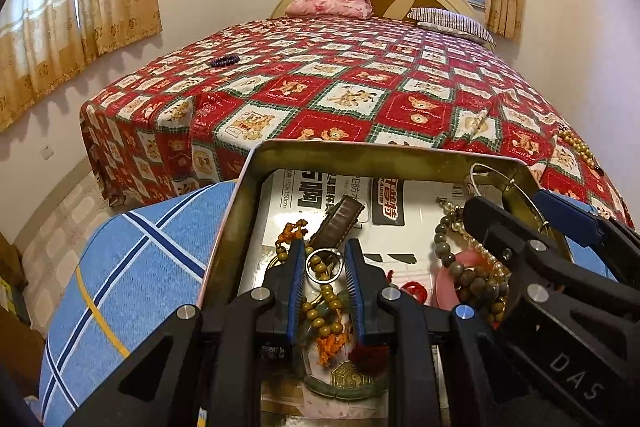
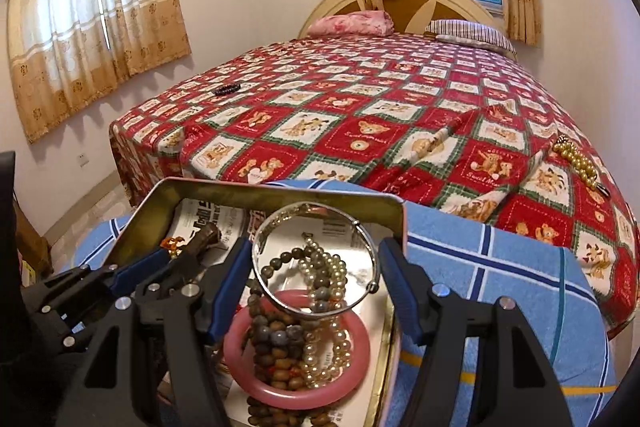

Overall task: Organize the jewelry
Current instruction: 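Open both tools to release the ring and bangle into the tin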

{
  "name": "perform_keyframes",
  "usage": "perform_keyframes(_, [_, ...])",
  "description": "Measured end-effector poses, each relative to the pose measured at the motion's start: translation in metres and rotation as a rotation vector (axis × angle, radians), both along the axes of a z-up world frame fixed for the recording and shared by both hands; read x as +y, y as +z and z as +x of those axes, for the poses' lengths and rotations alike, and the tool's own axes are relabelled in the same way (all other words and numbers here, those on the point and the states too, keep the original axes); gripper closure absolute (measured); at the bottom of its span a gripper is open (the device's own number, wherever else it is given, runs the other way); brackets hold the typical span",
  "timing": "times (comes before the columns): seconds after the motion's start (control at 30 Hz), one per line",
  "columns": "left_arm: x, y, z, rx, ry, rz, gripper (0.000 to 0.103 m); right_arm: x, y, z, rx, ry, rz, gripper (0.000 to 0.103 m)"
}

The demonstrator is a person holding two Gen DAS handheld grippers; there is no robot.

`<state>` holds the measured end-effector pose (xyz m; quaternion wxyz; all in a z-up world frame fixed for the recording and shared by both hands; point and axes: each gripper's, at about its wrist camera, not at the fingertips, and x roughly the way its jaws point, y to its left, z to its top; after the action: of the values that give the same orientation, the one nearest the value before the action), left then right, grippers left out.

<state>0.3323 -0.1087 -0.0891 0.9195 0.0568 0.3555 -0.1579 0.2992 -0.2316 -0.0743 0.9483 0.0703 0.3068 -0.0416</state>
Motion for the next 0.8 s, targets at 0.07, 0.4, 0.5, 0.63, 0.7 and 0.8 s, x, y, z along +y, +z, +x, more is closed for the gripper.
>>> perform_keyframes(0.07, [0.0,0.001,0.0,-0.003,0.0,0.001,0.082,-0.001,0.0,-0.001,-0.003,0.002,0.012,0.035])
perform_keyframes(0.4, [-0.002,0.0,-0.002,-0.006,-0.004,0.011,0.082,0.0,-0.001,-0.002,-0.008,0.009,0.009,0.035])
perform_keyframes(0.5, [-0.002,0.0,-0.002,-0.008,-0.005,0.015,0.082,-0.003,0.0,-0.004,-0.019,0.014,0.047,0.035])
perform_keyframes(0.63, [-0.003,0.0,-0.002,-0.007,-0.006,0.014,0.082,-0.011,0.007,-0.011,-0.069,0.002,0.101,0.035])
perform_keyframes(0.7, [-0.002,0.0,-0.002,-0.002,-0.007,0.008,0.082,-0.014,0.012,-0.016,-0.099,-0.013,0.112,0.035])
perform_keyframes(0.8, [-0.003,0.0,-0.003,-0.003,-0.01,0.012,0.082,-0.014,0.012,-0.015,-0.099,-0.033,0.095,0.035])
